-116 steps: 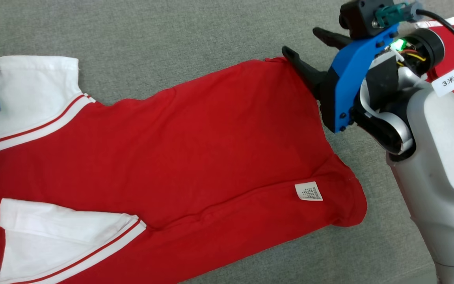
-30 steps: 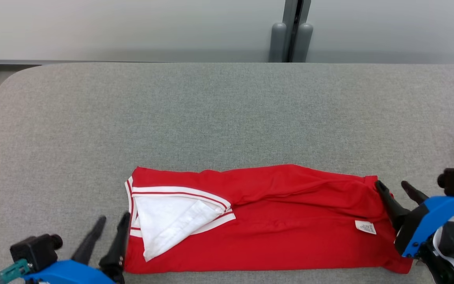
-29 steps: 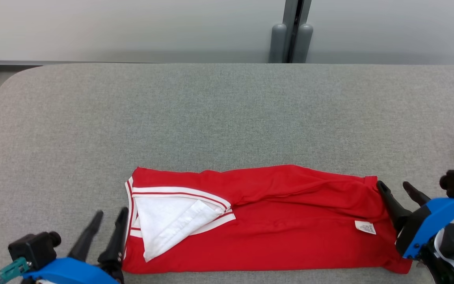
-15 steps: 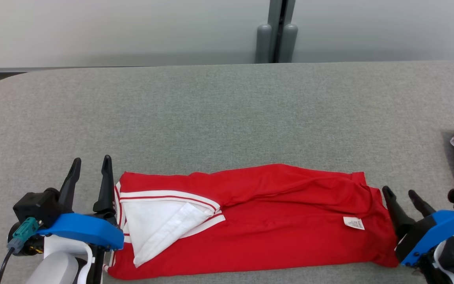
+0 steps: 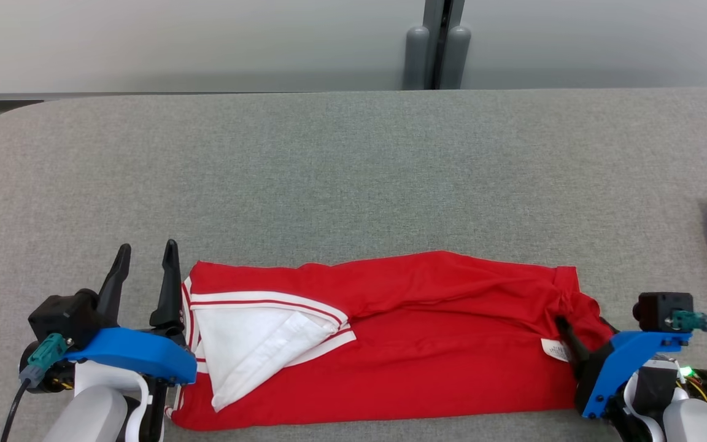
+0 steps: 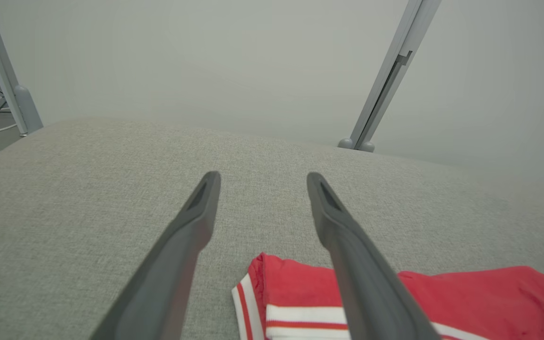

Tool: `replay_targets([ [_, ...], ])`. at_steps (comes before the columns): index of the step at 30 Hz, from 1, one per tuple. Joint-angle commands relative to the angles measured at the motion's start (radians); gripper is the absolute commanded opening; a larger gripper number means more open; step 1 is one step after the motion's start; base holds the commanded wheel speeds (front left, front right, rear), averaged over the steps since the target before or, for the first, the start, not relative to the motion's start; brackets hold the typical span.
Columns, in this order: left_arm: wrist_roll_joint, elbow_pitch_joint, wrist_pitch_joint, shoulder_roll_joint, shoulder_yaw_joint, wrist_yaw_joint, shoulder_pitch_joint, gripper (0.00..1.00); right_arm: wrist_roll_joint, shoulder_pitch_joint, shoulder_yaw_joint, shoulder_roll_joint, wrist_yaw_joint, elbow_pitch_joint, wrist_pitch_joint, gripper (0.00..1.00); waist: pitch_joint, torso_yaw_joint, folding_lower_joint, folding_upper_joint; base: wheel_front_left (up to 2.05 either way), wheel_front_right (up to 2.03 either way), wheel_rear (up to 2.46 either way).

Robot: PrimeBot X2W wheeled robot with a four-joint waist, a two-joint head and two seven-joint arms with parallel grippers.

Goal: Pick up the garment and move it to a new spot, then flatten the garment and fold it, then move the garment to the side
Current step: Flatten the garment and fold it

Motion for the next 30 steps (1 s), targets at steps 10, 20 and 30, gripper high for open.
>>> replay_targets([
  [10, -0.001, 0.011, -0.007, 0.000, 0.001, -0.008, -0.014, 1.00, 0.022, -0.044, 0.113, 0.014, 0.006, 0.149, 0.045, 0.00, -0.003, 0.009, 0.0000, -0.0001, 0.00, 0.00, 0.00],
  [20, -0.008, -0.009, -0.011, 0.011, 0.013, 0.004, 0.026, 1.00, -0.037, -0.013, -0.017, -0.004, 0.000, -0.056, 0.059, 0.00, -0.028, -0.017, 0.0000, -0.0001, 0.00, 0.00, 0.00],
  [30, 0.009, -0.047, -0.013, 0.028, 0.015, 0.015, 0.035, 1.00, -0.154, 0.063, -0.257, -0.002, 0.000, -0.401, 0.278, 0.00, -0.041, -0.035, 0.0000, -0.0001, 0.00, 0.00, 0.00],
])
